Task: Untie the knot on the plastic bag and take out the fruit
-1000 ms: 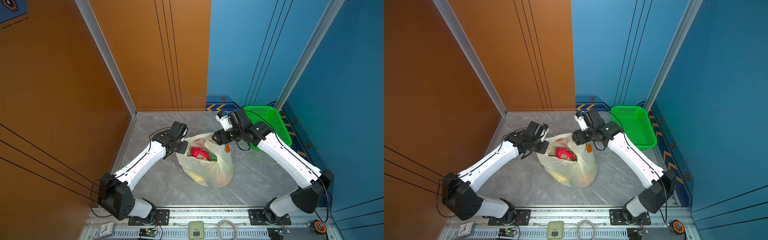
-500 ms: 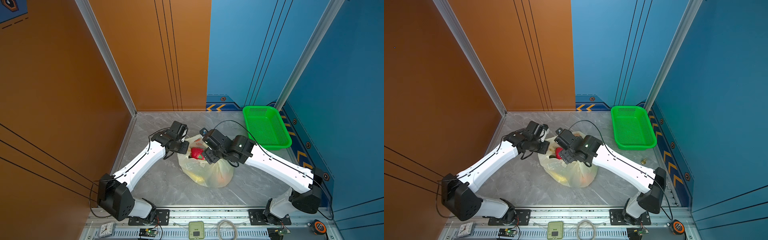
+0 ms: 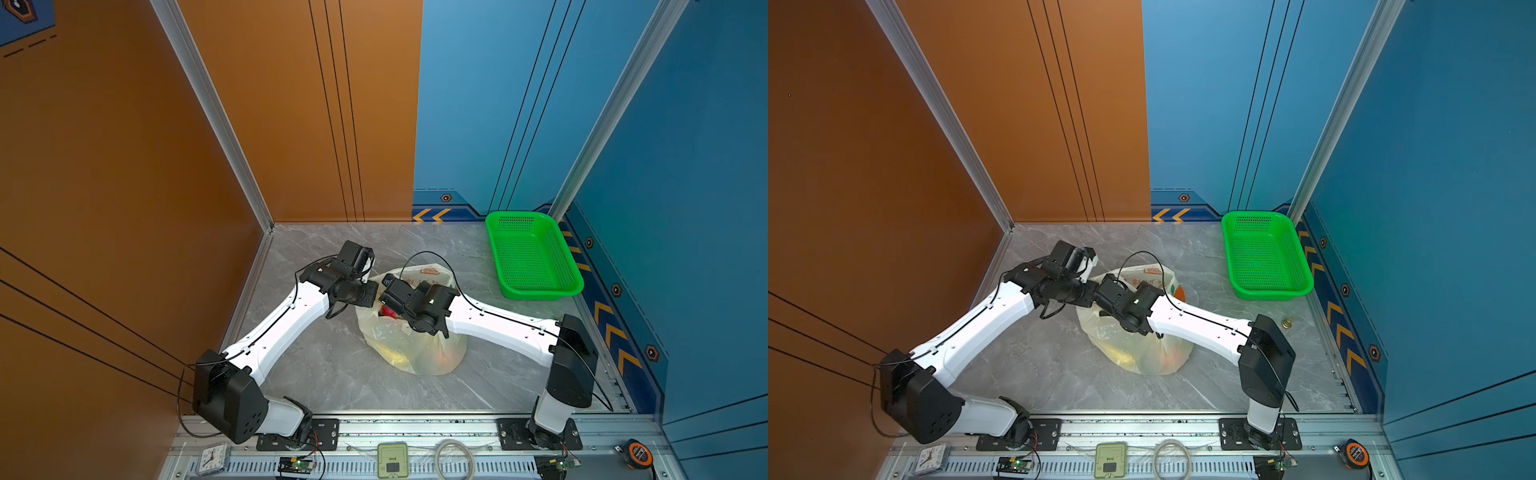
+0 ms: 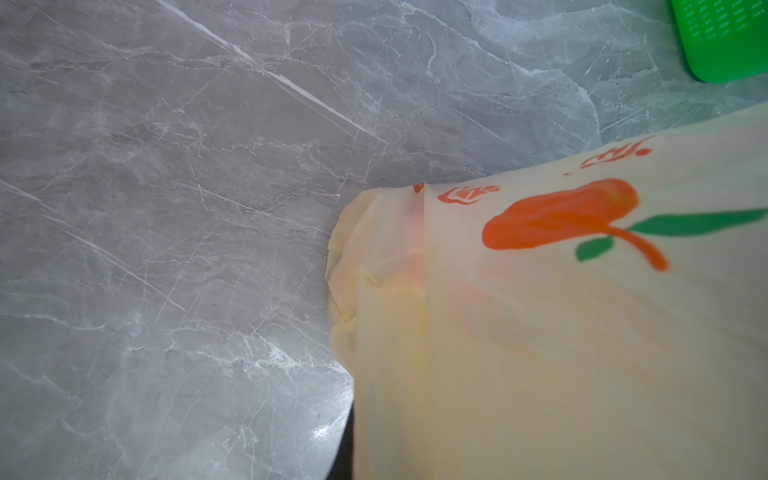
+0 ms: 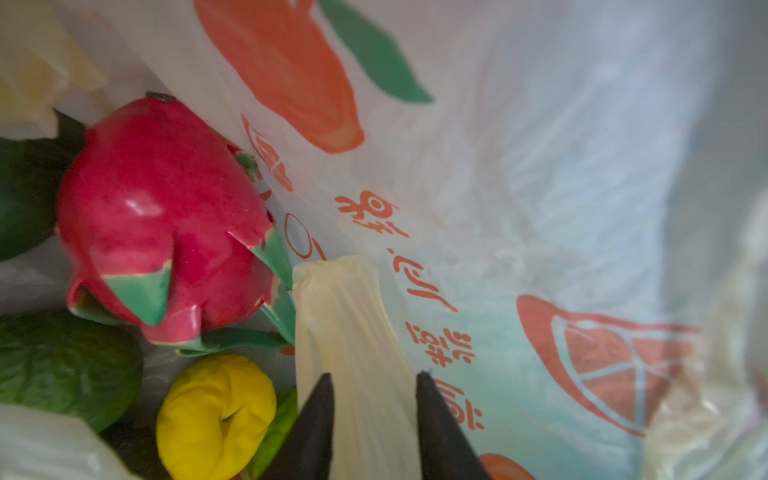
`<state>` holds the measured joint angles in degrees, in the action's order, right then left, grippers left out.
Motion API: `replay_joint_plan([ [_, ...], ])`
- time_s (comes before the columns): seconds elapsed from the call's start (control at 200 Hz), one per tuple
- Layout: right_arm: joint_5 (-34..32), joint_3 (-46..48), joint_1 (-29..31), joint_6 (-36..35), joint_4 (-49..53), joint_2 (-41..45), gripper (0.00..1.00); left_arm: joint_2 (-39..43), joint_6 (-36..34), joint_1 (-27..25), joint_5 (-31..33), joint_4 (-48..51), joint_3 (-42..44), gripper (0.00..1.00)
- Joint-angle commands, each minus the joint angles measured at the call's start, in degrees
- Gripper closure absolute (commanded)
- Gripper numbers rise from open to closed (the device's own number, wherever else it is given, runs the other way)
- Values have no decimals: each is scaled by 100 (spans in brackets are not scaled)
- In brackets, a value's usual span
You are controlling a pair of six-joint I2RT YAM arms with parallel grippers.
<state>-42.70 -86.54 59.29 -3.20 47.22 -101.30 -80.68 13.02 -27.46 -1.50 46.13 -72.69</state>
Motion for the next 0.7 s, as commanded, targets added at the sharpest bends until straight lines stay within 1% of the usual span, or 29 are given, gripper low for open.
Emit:
replay_joint_plan([
  [0.0, -387, 115, 4, -291, -205, 279, 90, 193, 61, 66, -114, 89, -81, 100],
  [0.065, -253, 207, -13, -286, -198, 476, 96, 201, 77, 71, -139, 89, -62, 100],
  [0.145, 147, 287, -145, -61, 10, 751, 95, 235, 126, 81, -242, 87, -46, 100],
  [0.165, 311, 310, -202, -15, 45, 839, 91, 252, 145, 80, -289, 83, -49, 100],
  [0.185, 463, 334, -245, 28, 89, 926, 85, 270, 170, 78, -329, 90, -43, 100],
  [0.235, 857, 375, -331, 91, 183, 1136, 66, 322, 232, 75, -487, 92, -7, 100],
  [0.275, 1176, 379, -366, 90, 261, 1266, 52, 363, 291, 59, -620, 108, 19, 100],
  [0.355, 1626, 231, -351, 142, 449, 1414, 34, 459, 447, 25, -854, 172, 84, 100],
  [0.431, 2039, 51, -314, 261, 582, 1472, 25, 587, 629, -9, -1060, 198, 172, 100],
  [0.476, 2274, -52, -289, 297, 654, 1468, 21, 667, 745, -31, -1171, 195, 204, 100],
  [0.516, 2328, -109, -243, 307, 693, 1451, 19, 728, 834, -53, -1242, 192, 226, 100],
  [0.696, 2449, 108, -104, 94, 531, 1384, 15, 947, 1053, -145, -1347, 190, 281, 100],
])
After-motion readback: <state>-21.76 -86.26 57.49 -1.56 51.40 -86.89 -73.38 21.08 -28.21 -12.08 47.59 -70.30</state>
